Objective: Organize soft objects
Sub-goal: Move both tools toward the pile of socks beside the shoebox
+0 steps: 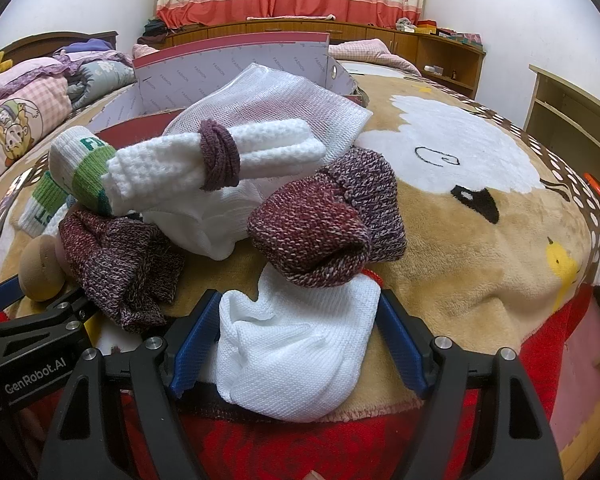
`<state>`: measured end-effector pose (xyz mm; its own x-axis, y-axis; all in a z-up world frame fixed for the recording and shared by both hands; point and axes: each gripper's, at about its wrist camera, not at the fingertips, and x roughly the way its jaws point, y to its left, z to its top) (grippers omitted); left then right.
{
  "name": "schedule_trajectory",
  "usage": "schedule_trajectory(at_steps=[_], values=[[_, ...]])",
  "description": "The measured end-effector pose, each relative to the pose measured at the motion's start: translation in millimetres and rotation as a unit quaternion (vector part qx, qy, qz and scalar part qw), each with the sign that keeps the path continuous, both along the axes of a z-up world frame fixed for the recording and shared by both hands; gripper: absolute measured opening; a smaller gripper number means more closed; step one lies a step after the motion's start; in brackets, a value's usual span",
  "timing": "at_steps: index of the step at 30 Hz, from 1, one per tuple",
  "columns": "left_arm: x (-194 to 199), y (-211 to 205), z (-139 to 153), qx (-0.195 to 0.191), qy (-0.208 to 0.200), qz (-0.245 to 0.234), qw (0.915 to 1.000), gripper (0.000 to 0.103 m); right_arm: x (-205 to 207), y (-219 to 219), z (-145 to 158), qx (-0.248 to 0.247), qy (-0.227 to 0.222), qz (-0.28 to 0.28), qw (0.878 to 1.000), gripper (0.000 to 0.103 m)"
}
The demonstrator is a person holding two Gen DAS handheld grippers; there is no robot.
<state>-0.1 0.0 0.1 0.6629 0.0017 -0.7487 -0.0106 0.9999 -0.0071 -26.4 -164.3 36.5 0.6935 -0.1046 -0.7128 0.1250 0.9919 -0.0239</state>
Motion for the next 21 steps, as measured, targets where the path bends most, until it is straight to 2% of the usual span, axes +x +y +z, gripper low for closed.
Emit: schedule_trajectory(at_steps=[21], values=[[0.9,1.3,5.1,0.001,0.011,-0.018,0.9998,0.103,-8.5,1.0,8.0,-0.001,0.005,0.021,1.0,0.079]])
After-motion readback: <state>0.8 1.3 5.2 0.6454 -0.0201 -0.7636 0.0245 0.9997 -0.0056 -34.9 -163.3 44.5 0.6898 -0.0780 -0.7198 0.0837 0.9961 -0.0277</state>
